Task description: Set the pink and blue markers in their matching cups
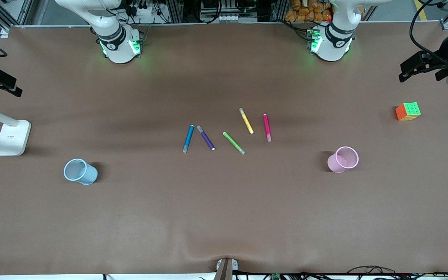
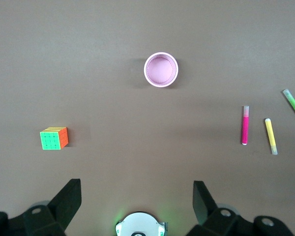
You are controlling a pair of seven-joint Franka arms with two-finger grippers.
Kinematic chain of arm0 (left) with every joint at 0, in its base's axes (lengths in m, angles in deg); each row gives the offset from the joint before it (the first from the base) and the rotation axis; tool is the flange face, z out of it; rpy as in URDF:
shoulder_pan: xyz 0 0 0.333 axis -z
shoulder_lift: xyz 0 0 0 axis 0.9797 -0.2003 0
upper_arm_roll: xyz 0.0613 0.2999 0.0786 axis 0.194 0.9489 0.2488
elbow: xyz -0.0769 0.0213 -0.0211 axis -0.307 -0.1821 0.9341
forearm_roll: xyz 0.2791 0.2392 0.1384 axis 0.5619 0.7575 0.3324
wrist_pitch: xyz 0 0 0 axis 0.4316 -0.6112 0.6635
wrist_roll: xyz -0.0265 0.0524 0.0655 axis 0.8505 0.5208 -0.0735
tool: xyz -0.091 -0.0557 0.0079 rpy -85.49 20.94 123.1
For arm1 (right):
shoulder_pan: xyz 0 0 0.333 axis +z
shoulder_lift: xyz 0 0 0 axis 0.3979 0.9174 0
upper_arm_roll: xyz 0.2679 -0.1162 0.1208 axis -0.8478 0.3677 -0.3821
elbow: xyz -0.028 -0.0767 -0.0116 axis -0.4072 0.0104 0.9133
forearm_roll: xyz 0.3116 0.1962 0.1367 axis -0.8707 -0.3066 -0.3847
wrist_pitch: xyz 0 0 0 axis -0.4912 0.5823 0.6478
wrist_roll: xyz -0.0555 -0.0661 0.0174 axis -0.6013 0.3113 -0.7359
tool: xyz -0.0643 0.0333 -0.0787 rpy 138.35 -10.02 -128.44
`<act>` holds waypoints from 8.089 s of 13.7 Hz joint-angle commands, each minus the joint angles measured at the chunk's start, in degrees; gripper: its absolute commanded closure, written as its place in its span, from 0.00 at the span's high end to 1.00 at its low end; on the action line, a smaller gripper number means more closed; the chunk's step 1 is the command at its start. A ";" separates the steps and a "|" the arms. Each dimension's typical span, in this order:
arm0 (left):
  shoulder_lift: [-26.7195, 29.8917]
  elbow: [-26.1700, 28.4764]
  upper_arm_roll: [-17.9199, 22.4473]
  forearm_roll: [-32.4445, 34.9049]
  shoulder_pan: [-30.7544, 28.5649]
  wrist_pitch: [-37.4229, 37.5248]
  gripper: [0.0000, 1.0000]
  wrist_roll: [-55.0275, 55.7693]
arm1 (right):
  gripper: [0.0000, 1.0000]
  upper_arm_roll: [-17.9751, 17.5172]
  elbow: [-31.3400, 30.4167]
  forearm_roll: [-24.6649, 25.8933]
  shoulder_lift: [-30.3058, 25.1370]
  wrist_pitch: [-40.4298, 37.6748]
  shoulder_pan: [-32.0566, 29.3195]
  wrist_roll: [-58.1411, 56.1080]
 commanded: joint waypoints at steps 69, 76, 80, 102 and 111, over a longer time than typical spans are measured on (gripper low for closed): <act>-41.44 12.59 -5.46 -12.11 22.74 -42.18 0.58 32.57 | 1.00 -0.44 -16.34 -5.66 38.42 54.11 37.88 37.37; -42.59 12.68 -5.72 -12.64 22.74 -43.33 0.54 32.57 | 1.00 -0.44 -16.17 -5.74 39.38 54.55 37.88 41.60; -42.59 12.77 -5.63 -12.64 22.74 -43.33 0.51 32.57 | 1.00 -0.44 -16.43 -5.66 39.47 55.07 37.79 41.69; -42.06 12.68 -5.55 -12.37 22.65 -42.54 0.00 32.12 | 0.00 -0.18 -16.08 -5.04 25.87 46.57 29.36 14.29; -26.16 3.91 -3.00 -8.78 11.42 -20.15 0.00 30.29 | 0.00 -0.27 -14.77 -5.30 16.27 43.21 16.19 -16.10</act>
